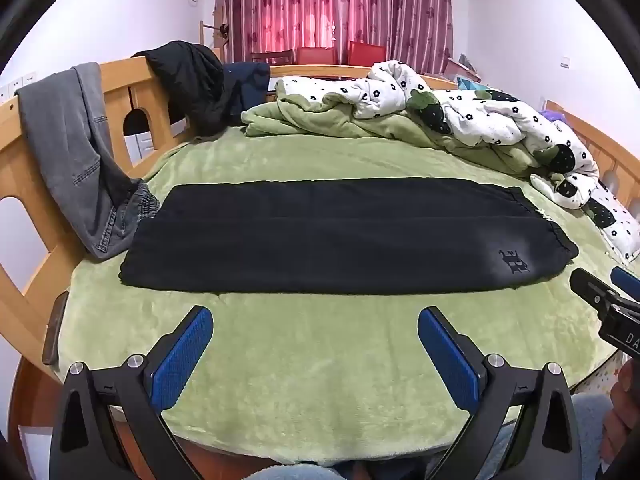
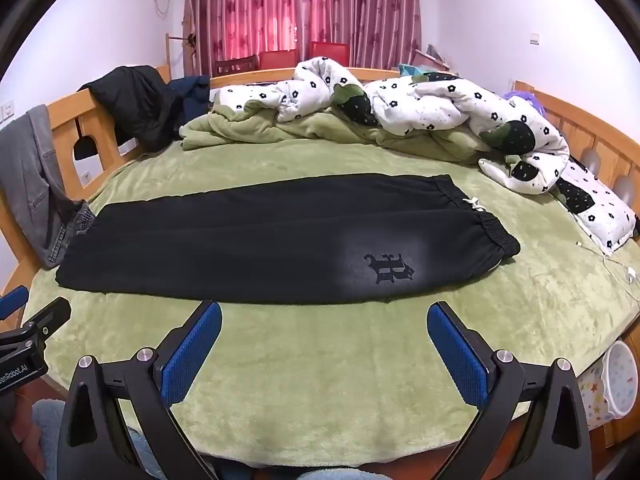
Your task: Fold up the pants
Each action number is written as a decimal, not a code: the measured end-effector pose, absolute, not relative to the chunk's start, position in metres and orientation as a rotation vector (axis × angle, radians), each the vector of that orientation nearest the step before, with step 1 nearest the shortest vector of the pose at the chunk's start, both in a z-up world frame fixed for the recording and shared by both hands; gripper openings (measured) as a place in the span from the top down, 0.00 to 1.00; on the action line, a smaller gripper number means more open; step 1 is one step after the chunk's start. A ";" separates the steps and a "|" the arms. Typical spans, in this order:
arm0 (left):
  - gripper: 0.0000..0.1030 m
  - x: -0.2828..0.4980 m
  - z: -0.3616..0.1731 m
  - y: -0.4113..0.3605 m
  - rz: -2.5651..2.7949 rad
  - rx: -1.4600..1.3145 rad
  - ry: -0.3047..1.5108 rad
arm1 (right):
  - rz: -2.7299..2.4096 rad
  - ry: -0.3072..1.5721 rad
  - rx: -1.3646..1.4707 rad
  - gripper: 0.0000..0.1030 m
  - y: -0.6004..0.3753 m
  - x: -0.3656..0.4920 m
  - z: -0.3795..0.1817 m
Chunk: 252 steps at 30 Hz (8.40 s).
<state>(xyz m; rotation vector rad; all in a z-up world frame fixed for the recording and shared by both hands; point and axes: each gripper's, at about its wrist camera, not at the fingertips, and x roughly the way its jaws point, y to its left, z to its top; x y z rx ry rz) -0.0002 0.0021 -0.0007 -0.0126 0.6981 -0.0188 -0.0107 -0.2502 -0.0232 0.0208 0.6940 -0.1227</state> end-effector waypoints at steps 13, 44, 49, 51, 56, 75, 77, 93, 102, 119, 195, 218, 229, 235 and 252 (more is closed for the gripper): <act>0.00 0.003 -0.004 0.012 -0.033 -0.053 0.716 | -0.129 0.693 -0.015 0.02 -0.240 -0.012 -0.022; 0.00 0.002 -0.007 0.012 -0.026 -0.054 0.716 | -0.119 0.702 -0.036 0.02 -0.239 -0.009 -0.030; 0.00 0.002 -0.007 0.012 -0.026 -0.054 0.716 | -0.119 0.703 -0.035 0.02 -0.239 -0.009 -0.029; 0.00 0.001 -0.007 0.012 -0.026 -0.055 0.716 | -0.118 0.702 -0.035 0.02 -0.239 -0.009 -0.030; 0.00 0.002 -0.007 0.012 -0.026 -0.055 0.717 | -0.119 0.703 -0.036 0.02 -0.238 -0.009 -0.030; 0.00 0.002 -0.006 0.012 -0.026 -0.056 0.717 | -0.120 0.703 -0.039 0.02 -0.238 -0.008 -0.030; 0.00 0.002 -0.006 0.012 -0.026 -0.056 0.717 | -0.120 0.703 -0.039 0.02 -0.238 -0.008 -0.030; 0.00 0.002 -0.006 0.012 -0.026 -0.058 0.717 | -0.122 0.705 -0.039 0.02 -0.237 -0.008 -0.030; 0.00 0.002 -0.010 0.007 -0.039 -0.068 0.727 | -0.113 0.715 -0.042 0.02 -0.237 -0.007 -0.040; 0.00 0.054 -0.035 0.087 -0.071 -0.326 0.821 | -0.134 0.677 0.015 0.02 -0.288 0.030 -0.029; 0.29 0.189 -0.153 0.166 0.031 -0.586 0.882 | -0.156 0.871 0.456 0.30 -0.485 0.175 -0.174; 0.90 0.264 -0.141 0.185 0.187 -0.612 0.814 | -0.237 0.661 0.694 0.85 -0.531 0.281 -0.169; 0.90 0.179 -0.114 0.128 0.037 -0.539 0.857 | -0.257 0.669 0.604 0.86 -0.560 0.178 -0.125; 0.90 0.112 -0.118 0.105 -0.090 -0.510 0.898 | -0.290 0.698 0.585 0.86 -0.611 0.075 -0.120; 0.50 0.048 -0.117 0.112 -0.010 -0.333 0.936 | -0.366 0.704 0.635 0.39 -0.660 -0.008 -0.137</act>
